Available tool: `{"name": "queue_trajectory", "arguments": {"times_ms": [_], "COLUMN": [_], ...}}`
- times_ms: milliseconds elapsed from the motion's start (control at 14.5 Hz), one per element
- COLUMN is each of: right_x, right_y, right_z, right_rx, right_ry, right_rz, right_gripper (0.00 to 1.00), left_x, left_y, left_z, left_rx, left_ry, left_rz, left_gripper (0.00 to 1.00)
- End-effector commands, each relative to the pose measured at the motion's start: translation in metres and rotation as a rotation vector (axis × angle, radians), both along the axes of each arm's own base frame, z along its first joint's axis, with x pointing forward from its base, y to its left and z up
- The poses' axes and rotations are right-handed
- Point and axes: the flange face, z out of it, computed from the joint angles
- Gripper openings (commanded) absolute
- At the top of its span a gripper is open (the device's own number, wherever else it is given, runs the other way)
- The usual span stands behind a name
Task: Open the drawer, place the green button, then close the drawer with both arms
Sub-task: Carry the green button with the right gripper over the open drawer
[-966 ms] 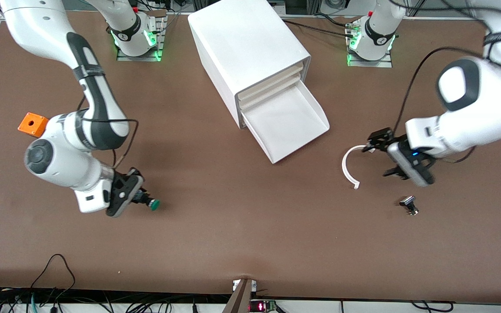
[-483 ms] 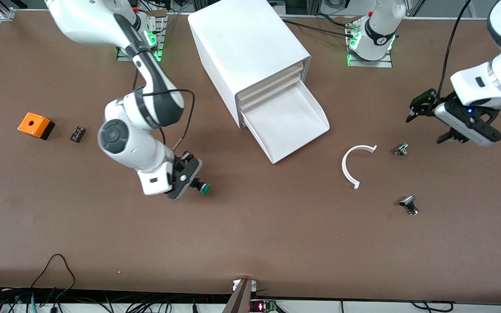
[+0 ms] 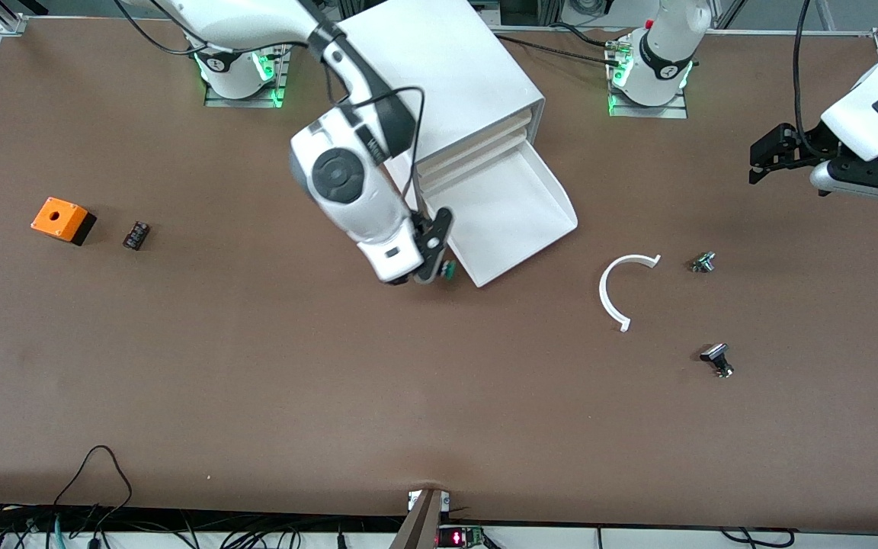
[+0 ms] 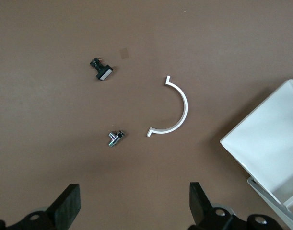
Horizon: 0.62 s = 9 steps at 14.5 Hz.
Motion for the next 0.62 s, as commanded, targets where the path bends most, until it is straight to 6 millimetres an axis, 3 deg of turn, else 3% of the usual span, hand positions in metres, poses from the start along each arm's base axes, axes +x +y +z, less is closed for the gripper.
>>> {"name": "queue_trajectory", "arguments": {"times_ms": [0, 138, 276, 552], "right_x": [-0.021, -0.047, -0.067, -0.074], "right_y": [0.039, 0.071, 0.102, 0.112], "right_z": [0.029, 0.04, 0.036, -0.001], "right_rx": [-0.01, -0.039, -0.034, -0.087], "right_ry": [-0.035, -0.084, -0.099, -0.102], "right_rz": [0.063, 0.145, 0.171, 0.213], "right_gripper": [0.17, 0.17, 0.17, 0.17], "left_x": [0.011, 0.012, 0.015, 0.018], "left_y": [0.012, 0.02, 0.024, 0.023], "left_z": [-0.007, -0.008, -0.011, -0.012], "left_rx": [0.023, 0.021, 0.007, 0.002], "left_ry": [0.028, 0.028, 0.032, 0.031], "left_rz": [0.059, 0.072, 0.079, 0.075], "left_gripper": [1.0, 1.0, 1.0, 1.0]}}
